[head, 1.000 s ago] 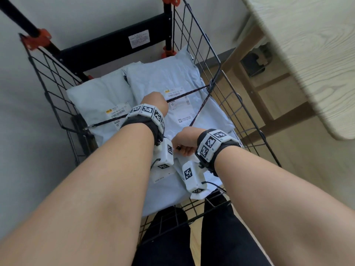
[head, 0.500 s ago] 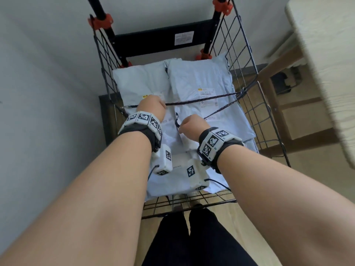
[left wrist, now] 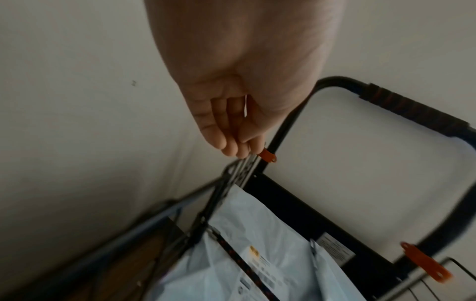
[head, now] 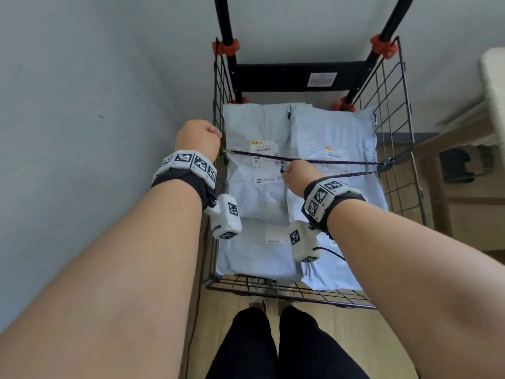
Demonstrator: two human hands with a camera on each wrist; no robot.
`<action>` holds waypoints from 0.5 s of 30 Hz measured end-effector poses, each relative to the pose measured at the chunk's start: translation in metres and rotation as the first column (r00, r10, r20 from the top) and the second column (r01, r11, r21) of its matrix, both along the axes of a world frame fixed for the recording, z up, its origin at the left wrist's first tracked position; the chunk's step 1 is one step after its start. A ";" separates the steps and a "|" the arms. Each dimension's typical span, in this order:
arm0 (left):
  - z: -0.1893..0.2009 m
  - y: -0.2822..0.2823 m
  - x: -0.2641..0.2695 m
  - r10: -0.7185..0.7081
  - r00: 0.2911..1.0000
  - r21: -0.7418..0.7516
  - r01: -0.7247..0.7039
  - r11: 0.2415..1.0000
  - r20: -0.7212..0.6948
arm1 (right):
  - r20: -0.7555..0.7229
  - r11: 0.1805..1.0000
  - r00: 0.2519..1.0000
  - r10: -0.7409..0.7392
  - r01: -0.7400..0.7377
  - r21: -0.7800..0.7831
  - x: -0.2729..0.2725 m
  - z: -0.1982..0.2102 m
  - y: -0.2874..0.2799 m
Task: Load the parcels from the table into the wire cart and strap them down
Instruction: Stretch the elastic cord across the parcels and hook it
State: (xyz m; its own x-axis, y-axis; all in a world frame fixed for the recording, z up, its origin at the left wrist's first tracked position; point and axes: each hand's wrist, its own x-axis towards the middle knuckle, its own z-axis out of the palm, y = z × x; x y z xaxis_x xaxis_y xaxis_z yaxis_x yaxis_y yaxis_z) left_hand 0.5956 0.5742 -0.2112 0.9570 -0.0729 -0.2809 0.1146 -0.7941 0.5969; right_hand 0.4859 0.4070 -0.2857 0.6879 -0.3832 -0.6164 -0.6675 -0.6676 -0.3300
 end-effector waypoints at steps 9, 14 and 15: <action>-0.007 0.051 0.009 0.004 0.979 0.275 0.054 0.960 -0.205 | 0.017 0.998 0.999 0.050 -0.051 0.027 0.030 -0.011 0.021; -0.031 0.054 0.009 -0.100 0.941 0.235 0.183 0.955 -0.324 | 0.025 0.998 0.999 0.047 -0.048 0.048 0.046 -0.018 0.029; -0.036 0.055 0.009 -0.125 0.931 0.218 0.208 0.954 -0.342 | 0.029 0.998 0.999 0.042 -0.044 0.054 0.049 -0.020 0.030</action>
